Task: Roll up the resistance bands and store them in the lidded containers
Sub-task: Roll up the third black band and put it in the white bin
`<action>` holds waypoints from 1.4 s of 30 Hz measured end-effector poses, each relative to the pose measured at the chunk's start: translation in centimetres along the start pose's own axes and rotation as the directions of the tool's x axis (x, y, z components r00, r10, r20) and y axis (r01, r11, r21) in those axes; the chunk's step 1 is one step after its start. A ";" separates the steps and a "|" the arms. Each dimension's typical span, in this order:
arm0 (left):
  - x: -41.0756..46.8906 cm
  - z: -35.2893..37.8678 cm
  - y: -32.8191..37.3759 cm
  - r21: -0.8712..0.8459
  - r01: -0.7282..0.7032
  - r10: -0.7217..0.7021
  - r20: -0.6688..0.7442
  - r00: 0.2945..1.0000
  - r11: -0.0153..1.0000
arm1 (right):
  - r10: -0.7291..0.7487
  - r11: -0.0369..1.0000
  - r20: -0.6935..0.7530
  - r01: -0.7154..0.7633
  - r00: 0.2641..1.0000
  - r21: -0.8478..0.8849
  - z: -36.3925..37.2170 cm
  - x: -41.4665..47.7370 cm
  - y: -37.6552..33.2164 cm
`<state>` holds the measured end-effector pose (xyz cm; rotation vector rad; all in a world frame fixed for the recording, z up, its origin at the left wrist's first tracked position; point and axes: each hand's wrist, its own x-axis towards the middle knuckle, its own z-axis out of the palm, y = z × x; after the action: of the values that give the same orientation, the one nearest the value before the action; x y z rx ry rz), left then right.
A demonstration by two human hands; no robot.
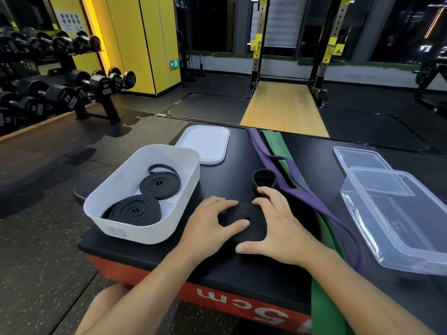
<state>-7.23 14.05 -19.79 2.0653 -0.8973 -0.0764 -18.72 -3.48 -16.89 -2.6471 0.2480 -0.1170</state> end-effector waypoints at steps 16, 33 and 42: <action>0.0 -0.1 0.1 -0.064 0.012 -0.012 -0.003 1.000 0.998 | 0.404 0.910 -0.351 -0.331 0.845 0.250 -0.7 2.0 0.7; 0.1 0.0 -0.4 -0.103 0.025 -0.026 -0.012 1.000 0.994 | 0.407 0.853 -0.080 -0.347 0.910 0.390 -0.7 3.0 0.4; 0.0 0.0 -0.3 -0.110 0.008 -0.011 -0.024 1.000 0.994 | 0.257 0.948 0.006 -0.253 0.966 0.190 0.1 2.9 -0.4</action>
<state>-7.03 14.18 -20.03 1.9648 -0.8497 -0.1031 -15.78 -3.65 -16.62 -2.4015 0.5554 -0.0766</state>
